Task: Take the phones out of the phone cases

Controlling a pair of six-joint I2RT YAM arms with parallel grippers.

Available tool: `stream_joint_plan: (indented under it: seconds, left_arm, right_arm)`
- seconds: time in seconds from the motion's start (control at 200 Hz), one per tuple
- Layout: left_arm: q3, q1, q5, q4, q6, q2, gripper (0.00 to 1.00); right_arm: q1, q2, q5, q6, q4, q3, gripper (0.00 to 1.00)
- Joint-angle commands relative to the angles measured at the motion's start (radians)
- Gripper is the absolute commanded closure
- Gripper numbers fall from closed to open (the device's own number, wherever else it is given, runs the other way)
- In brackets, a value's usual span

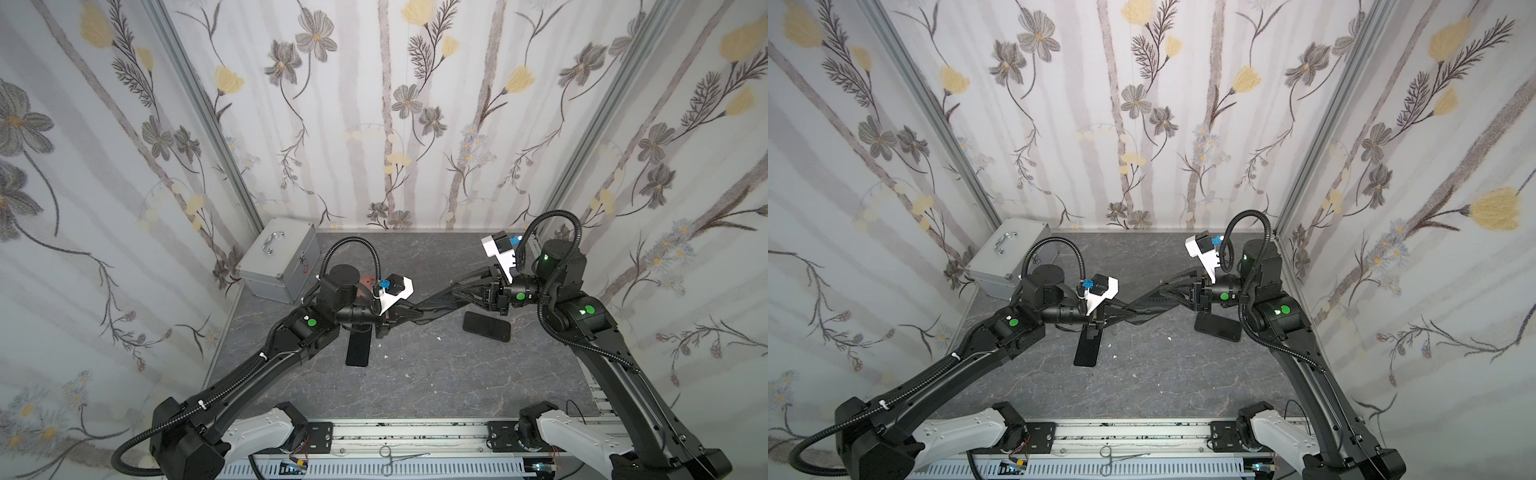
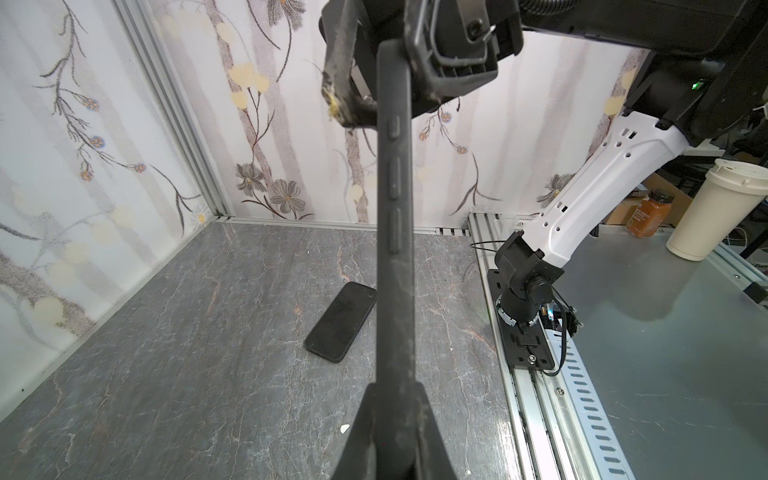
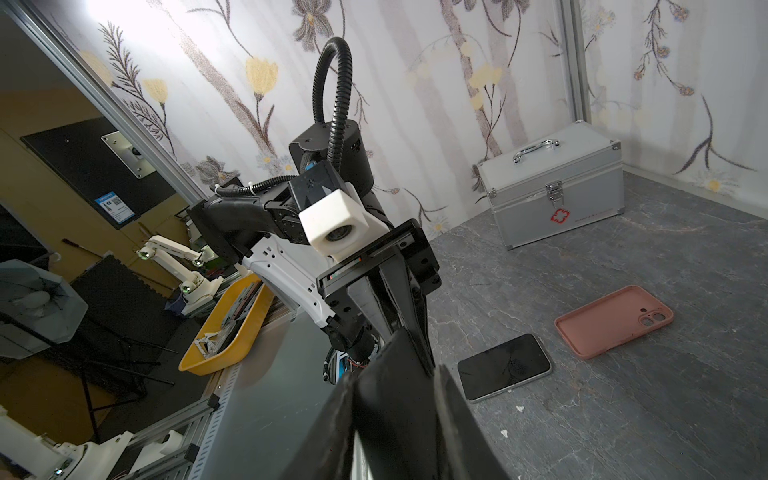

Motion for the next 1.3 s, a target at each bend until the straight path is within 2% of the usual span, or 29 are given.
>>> stream_joint_plan:
  seconds: [0.0,0.33,0.899,1.054,1.159,1.294]
  left_arm:
    - [0.0,-0.002,-0.025,0.071,0.021,0.001,1.0]
    - [0.003,-0.003,-0.059,0.07,0.039,-0.007,1.0]
    - [0.066,-0.006,-0.285,0.061,0.174,0.006,1.0]
    - [0.083,-0.007,-0.328,0.061,0.192,0.004,1.0]
    - [0.079,-0.009,-0.332,0.061,0.186,0.003,1.0]
    - [0.051,-0.014,-0.337,0.061,0.174,-0.003,1.0]
  right_arm:
    - [0.002,0.002,-0.019,0.048,0.036,-0.01,0.69]
    - [0.003,0.009,-0.029,0.094,0.047,-0.037,0.73]
    - [0.003,0.03,-0.003,0.219,0.074,-0.094,0.73]
    - [0.004,0.027,-0.003,0.292,0.128,-0.116,0.73]
    - [0.003,0.008,-0.006,0.374,0.239,-0.137,0.69]
    - [-0.003,-0.025,0.058,0.418,0.318,-0.134,0.57]
